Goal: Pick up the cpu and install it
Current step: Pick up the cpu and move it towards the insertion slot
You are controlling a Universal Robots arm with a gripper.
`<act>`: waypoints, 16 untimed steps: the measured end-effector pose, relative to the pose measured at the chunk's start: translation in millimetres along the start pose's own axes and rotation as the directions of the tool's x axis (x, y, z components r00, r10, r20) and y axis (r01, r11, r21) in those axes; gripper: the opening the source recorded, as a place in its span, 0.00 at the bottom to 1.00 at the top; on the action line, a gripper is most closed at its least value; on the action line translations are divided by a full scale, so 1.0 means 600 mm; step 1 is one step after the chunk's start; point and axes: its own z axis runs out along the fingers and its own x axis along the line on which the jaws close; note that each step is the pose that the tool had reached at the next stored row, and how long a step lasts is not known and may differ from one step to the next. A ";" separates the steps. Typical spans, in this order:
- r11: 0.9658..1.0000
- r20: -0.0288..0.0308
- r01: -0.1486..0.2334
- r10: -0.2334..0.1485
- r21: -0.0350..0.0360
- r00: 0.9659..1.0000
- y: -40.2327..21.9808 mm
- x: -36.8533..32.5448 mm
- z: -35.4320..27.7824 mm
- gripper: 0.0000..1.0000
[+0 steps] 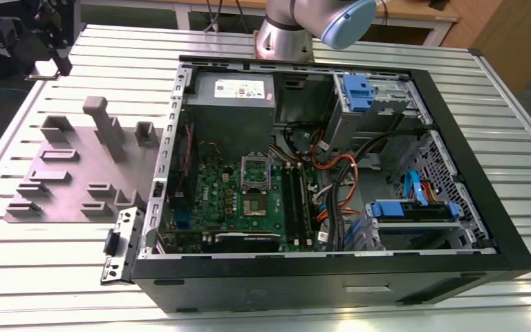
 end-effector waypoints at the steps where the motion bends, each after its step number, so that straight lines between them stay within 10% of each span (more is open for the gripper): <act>1: 1.000 0.000 0.000 0.000 0.000 1.000 0.000 -0.001 0.000 0.47; 16: 1.000 0.000 0.000 0.000 0.000 1.000 0.000 -0.013 0.000 0.47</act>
